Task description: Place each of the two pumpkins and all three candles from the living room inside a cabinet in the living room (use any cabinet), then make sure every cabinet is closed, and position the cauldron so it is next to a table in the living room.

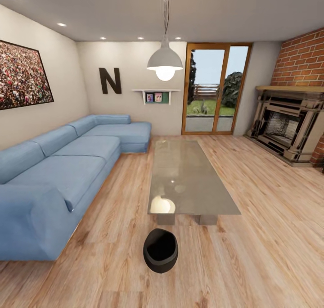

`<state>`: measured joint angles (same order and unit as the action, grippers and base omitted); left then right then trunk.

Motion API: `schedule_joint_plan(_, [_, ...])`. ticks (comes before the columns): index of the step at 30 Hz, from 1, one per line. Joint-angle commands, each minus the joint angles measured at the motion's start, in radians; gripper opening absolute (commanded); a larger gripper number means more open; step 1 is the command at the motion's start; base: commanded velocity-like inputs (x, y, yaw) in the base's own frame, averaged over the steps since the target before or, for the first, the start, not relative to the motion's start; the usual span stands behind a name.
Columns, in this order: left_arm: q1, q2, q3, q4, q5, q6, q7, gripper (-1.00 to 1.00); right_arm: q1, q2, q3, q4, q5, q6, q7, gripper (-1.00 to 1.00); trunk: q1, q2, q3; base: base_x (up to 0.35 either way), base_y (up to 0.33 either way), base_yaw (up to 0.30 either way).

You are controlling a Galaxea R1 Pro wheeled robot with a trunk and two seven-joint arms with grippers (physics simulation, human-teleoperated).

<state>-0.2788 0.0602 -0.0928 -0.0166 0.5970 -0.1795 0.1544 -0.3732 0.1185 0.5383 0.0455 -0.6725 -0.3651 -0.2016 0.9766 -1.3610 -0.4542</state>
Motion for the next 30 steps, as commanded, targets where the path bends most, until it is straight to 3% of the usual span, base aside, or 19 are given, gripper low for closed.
schedule_joint_plan(1, [0.0,0.0,-0.008,0.0,0.006,-0.002,0.004,1.0,-0.001,0.001,0.007,0.004,-0.005,-0.004,-0.001,1.0,-0.004,0.007,0.002,0.0,0.0,-0.002])
schedule_joint_plan(16, [0.007,0.002,-0.008,-0.001,0.006,-0.002,0.004,1.0,-0.001,0.001,0.006,0.004,-0.007,0.006,-0.001,1.0,-0.061,0.112,0.049,0.0,0.0,0.0])
schedule_joint_plan(30, [0.009,0.005,-0.008,-0.001,0.006,-0.004,0.004,1.0,-0.001,0.001,0.006,0.004,-0.008,0.01,-0.003,1.0,-0.061,0.112,0.049,0.0,0.0,0.0])
